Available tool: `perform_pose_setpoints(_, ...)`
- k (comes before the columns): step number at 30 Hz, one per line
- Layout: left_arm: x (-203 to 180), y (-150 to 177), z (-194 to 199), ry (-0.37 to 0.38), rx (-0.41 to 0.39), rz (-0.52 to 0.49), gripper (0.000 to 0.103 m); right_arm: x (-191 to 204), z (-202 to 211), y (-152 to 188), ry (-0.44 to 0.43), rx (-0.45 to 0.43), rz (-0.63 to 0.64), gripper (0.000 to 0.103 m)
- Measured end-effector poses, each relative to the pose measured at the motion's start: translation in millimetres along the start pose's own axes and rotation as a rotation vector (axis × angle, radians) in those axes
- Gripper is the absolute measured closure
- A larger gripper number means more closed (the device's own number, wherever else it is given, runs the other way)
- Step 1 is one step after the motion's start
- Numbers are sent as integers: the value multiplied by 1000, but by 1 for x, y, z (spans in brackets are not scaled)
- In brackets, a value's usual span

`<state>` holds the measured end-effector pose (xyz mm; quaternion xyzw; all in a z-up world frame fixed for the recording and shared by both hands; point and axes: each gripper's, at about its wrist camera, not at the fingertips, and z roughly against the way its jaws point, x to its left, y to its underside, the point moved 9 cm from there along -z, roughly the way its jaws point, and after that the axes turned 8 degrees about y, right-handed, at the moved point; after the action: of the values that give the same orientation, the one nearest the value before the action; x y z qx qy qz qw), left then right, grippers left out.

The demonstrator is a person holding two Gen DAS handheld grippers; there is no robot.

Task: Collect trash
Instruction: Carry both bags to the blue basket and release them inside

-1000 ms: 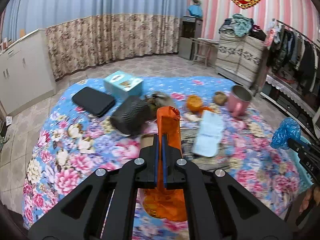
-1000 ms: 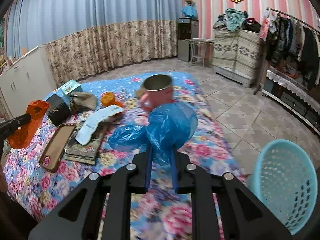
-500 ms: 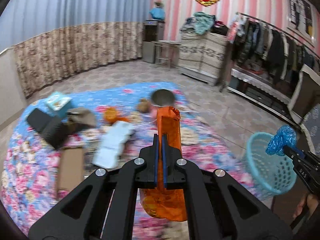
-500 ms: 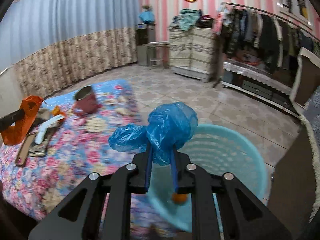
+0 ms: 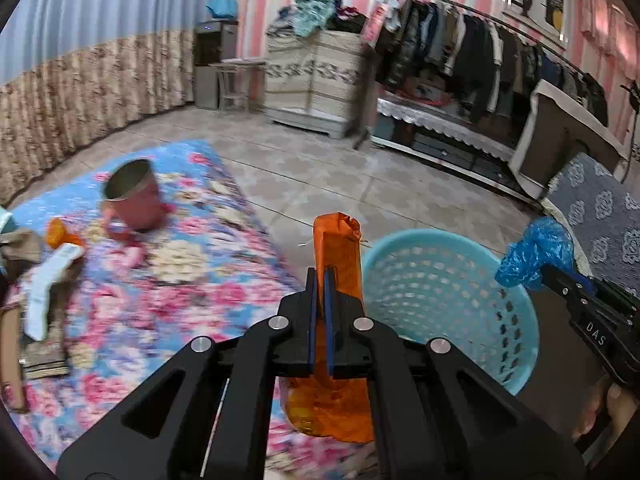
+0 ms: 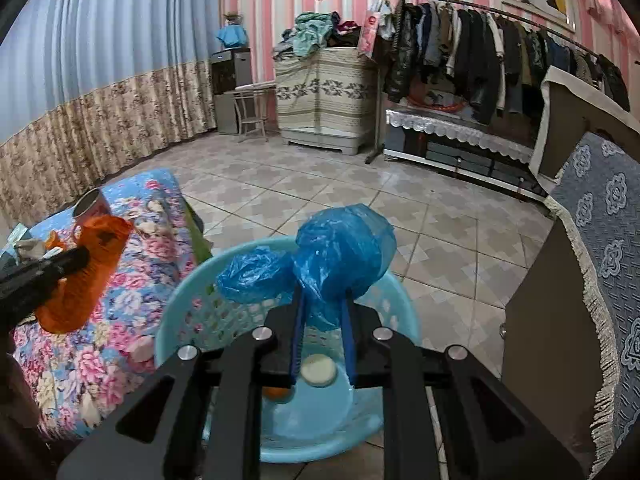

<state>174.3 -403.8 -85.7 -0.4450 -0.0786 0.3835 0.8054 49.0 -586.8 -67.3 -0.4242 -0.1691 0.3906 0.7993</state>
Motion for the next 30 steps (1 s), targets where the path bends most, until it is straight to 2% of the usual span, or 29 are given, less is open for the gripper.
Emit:
perform_pose_setpoints(9,-51,-2,-41,75,23,-60,101,-21,-20,10,27,34,-36,86)
perform_pose_setpoints(11,-60,-5,-47,96,22,-76,97,-24,-23,11,30,38,-42,86)
perform_pose_setpoints(16,-70,-9,-52,92,10,-102,60,-28,-28,15,40,46,-53,86)
perform_pose_setpoints(20,-60,-14,-46,42,-6,-109,46,-30,-31,18,44,56,-55,86)
perform_pose_setpoints(22,-50,-17,-40,16,-18,-98,29,-29,-31,20,44,57,-50,86)
perform_pose_setpoints(28,-12,-28,-14,-89,-67,-85,13,-16,-33,21,34,63,-35,86)
perform_pose_setpoints(30,-3,-31,-7,-103,-77,-71,10,-8,-33,21,28,65,-28,86)
